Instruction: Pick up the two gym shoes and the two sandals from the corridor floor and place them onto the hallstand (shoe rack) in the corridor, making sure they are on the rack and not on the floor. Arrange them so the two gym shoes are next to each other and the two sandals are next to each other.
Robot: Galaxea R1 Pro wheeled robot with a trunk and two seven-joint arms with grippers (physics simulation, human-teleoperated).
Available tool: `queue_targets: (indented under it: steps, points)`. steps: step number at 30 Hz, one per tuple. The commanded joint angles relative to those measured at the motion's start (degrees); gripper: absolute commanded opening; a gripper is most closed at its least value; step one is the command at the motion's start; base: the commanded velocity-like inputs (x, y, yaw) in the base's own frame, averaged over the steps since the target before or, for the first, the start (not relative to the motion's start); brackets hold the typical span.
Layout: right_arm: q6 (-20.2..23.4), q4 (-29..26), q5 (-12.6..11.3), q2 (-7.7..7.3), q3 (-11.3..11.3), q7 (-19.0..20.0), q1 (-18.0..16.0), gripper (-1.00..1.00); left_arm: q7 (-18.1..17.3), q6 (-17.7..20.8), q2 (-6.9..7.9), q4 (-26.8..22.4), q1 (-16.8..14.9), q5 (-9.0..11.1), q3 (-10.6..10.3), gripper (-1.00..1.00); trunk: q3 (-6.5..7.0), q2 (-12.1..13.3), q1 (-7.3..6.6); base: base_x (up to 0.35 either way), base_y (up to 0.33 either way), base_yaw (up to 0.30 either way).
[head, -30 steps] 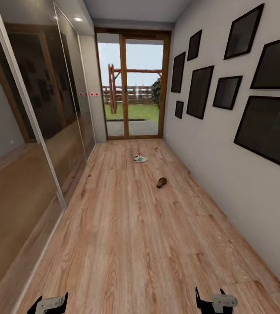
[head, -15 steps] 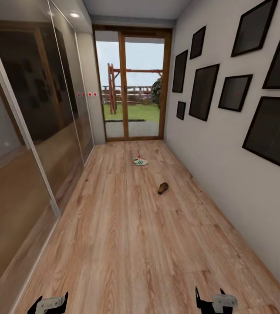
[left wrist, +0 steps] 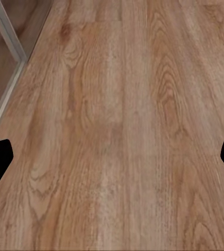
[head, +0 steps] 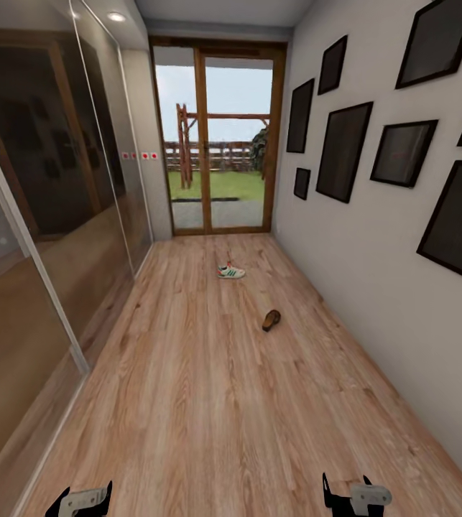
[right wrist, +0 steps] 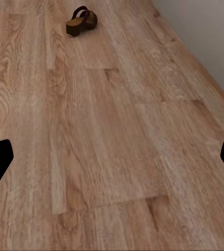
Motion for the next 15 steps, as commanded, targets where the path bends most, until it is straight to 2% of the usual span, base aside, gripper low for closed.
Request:
queue_targets:
  steps: [1, 15]
  points:
    - [-0.1, 0.0, 0.2, 0.0, 0.2, -0.4, 0.0, 1.0, -0.3, -0.2, -0.04, 0.0, -0.1, -0.6, 0.5, 1.0, -0.05, 0.0, 0.03, 0.337, 0.0, 0.0]
    - [-0.1, 0.0, 0.2, 0.0, 0.2, -0.5, 0.0, 1.0, -0.3, -0.2, -0.04, 0.0, 0.0, -0.6, 0.5, 1.0, -0.05, 0.0, 0.03, 0.337, 0.0, 0.0]
